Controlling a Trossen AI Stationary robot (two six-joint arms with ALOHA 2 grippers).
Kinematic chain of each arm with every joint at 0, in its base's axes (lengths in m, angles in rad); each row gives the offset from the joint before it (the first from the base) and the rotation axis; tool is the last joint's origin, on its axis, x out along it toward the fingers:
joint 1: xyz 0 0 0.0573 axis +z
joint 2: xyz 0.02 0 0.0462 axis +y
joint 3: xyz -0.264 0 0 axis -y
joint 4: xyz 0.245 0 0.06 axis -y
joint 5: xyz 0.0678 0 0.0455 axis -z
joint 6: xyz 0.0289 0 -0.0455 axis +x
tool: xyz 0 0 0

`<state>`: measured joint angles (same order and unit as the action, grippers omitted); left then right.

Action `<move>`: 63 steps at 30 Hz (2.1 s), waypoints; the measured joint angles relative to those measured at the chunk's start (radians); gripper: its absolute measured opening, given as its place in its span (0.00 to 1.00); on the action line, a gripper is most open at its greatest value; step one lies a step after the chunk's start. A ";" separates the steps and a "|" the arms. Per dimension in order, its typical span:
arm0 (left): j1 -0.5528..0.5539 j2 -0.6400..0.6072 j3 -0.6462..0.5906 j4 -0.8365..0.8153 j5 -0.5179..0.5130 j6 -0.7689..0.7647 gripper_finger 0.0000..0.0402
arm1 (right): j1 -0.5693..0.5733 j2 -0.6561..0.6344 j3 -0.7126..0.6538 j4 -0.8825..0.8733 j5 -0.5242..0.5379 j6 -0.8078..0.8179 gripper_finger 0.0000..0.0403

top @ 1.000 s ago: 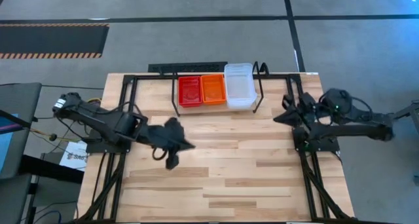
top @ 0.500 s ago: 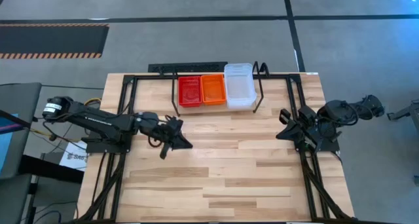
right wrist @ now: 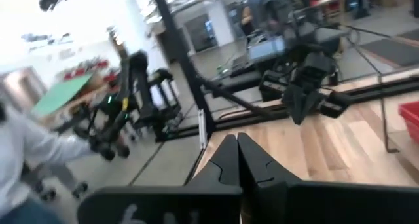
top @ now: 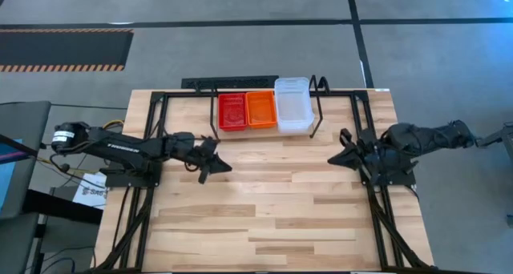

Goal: Stack baskets on shelf by color
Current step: Return to Home Position

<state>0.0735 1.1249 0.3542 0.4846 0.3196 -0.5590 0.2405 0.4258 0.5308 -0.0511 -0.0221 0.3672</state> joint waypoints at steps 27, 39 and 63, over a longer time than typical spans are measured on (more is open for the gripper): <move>0.002 -0.001 0.000 0.081 0.137 0.071 0.00 | -0.085 -0.048 0.000 -0.001 -0.006 0.008 0.09; 0.174 -0.026 0.001 0.224 0.522 0.213 0.00 | -0.087 -0.300 -0.215 0.093 -0.134 -0.106 0.10; 0.048 -0.809 -0.342 -0.082 0.346 0.250 0.00 | -0.139 -0.415 -0.330 0.126 -0.128 -0.124 0.10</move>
<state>0.1212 0.3164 0.0120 0.4028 0.6655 -0.3087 0.1014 0.0107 0.2008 0.0752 -0.1503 0.2433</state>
